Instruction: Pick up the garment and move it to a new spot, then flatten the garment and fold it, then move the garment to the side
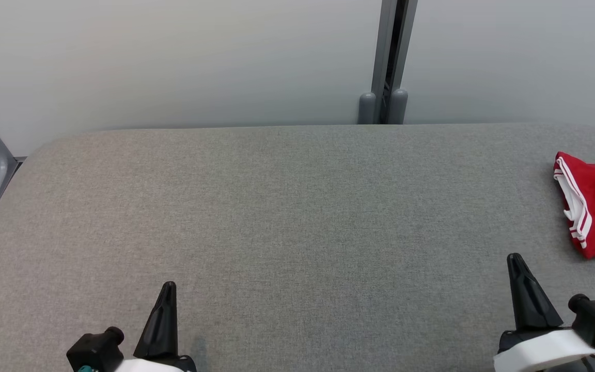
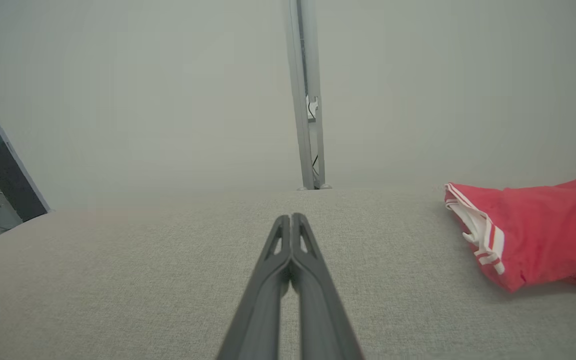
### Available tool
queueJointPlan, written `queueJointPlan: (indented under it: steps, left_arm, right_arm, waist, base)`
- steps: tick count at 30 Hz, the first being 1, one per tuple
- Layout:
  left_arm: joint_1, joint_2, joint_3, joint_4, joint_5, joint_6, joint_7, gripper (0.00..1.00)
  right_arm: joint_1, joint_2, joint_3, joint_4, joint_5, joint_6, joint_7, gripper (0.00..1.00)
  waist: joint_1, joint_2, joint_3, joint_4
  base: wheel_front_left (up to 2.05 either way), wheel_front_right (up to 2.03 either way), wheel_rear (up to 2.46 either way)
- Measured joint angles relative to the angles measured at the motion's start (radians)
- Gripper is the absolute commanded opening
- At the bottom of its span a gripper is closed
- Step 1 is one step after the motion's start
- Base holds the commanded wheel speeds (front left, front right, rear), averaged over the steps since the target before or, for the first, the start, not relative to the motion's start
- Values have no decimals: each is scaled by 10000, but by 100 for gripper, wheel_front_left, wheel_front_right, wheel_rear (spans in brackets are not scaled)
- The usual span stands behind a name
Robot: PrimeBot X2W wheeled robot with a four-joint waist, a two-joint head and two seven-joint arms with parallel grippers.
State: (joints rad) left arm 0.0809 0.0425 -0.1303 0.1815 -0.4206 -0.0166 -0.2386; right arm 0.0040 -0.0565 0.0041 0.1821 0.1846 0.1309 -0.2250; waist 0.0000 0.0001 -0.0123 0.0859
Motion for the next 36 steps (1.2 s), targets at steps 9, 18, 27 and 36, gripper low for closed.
queueJointPlan:
  steps: [9, 18, 27, 36]
  left_arm:
    - [-493, 2, 19, 401, -1532, -105, 334, 0]
    - [-951, 6, 50, 688, -3041, -267, 639, 0]
    - [-1325, 10, 81, 930, -4259, -359, 905, 0]
    - [-1662, 13, 107, 1185, -5361, -453, 1151, 0]
  right_arm:
    - [-102, 6, -385, 92, 1733, 0, 516, 0]
    - [-243, 17, -786, 196, 3436, 0, 1030, 0]
    - [-364, 29, -1122, 267, 4830, 0, 1429, 0]
    - [-481, 42, -1417, 328, 6090, -2, 1812, 0]
  waist:
    - [0, 0, 15, -66]
    - [0, 0, 32, -138]
    - [0, 0, 46, -203]
    - [0, 0, 62, -267]
  base:
    - [0, 0, 0]
    - [0, 0, 0]
    - [0, 0, 0]
    - [0, 0, 0]
